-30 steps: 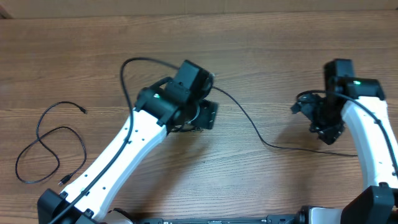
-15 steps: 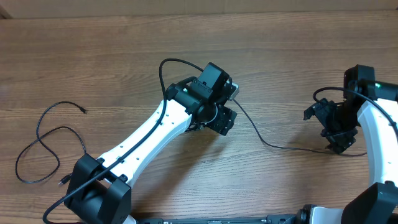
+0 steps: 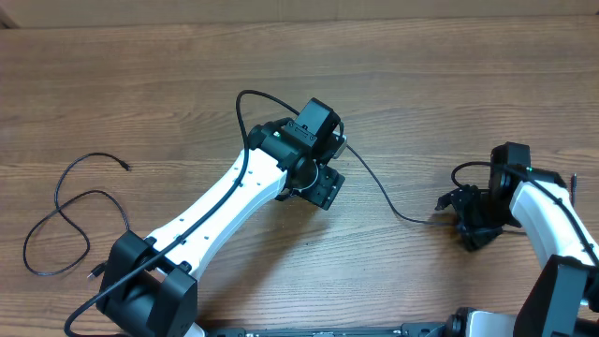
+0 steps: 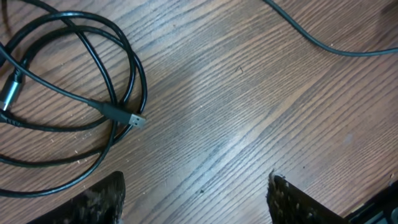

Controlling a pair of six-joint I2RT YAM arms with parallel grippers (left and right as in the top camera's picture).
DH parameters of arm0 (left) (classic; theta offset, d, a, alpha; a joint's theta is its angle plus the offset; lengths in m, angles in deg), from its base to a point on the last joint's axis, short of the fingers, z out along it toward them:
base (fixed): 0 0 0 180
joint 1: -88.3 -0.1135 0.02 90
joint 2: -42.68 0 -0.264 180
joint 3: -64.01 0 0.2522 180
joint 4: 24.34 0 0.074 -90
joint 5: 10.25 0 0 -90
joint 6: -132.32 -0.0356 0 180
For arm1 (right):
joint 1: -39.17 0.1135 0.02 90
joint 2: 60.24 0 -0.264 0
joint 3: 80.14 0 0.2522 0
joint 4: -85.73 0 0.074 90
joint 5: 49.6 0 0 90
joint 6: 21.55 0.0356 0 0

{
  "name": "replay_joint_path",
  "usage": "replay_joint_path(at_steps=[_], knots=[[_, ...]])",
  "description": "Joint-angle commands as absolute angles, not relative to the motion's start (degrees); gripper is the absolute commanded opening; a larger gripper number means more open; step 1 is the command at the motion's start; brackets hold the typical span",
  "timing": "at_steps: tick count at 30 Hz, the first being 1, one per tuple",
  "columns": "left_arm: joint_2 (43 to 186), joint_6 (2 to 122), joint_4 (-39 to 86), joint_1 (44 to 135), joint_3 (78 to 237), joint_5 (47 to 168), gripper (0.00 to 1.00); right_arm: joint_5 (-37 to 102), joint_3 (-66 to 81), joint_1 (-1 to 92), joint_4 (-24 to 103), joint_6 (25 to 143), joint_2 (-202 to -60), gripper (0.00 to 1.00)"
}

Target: Untangle cables

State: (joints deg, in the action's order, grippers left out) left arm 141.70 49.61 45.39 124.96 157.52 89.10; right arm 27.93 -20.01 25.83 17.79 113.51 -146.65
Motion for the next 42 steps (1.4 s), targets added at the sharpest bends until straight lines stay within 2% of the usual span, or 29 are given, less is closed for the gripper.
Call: replay_joint_path(at_steps=[1, 4, 8, 9, 12, 17, 22, 24, 29, 33, 36, 42], knots=[[141.2, 49.6, 45.7, 124.7, 157.4, 88.8, 0.72, 25.5, -21.4, 26.0, 20.5, 113.7, -146.1, 0.25], [141.2, 49.6, 45.8, 124.7, 157.4, 88.8, 0.71, 23.5, -21.4, 26.2, 22.1, 113.6, -146.1, 0.04], [141.2, 49.6, 45.7, 124.7, 157.4, 88.8, 0.70, 15.0, -21.4, 30.0, 28.2, 105.9, -146.1, 0.04], [141.2, 49.6, 45.5, 124.7, 157.4, 88.8, 0.70, 8.9, -21.4, 33.3, 32.2, 100.2, -146.1, 0.04], [141.2, 50.2, 45.0, 124.7, 157.4, 89.1, 0.72, 1.1, -21.4, 40.4, 38.1, 94.9, -146.1, 0.04], [141.2, 49.8, 44.5, 124.7, 157.4, 93.4, 0.76, 2.0, -21.4, 57.2, 52.6, 98.5, -146.1, 0.04], [141.2, 49.5, 46.0, 124.7, 157.4, 93.3, 0.75, 8.4, -21.3, 63.0, 59.8, 105.9, -146.1, 0.05], [141.2, 49.5, 46.5, 124.7, 157.4, 93.3, 0.75, 8.4, -21.3, 62.9, 59.9, 106.0, -146.1, 0.08], [141.2, 49.5, 46.4, 124.7, 157.4, 93.3, 0.75, 8.2, -21.3, 62.6, 59.1, 105.9, -146.1, 0.39], [141.2, 49.6, 46.4, 124.7, 157.4, 93.3, 0.75, 8.6, -21.3, 61.8, 59.0, 105.4, -146.1, 0.54], [141.4, 49.5, 46.0, 124.7, 157.4, 93.3, 0.76, 9.5, -20.3, 57.7, 55.6, 103.9, -146.1, 0.60], [143.7, 48.4, 42.4, 124.7, 156.3, 93.3, 0.77, 10.4, -13.5, 42.3, 35.8, 94.2, -145.8, 0.68]])
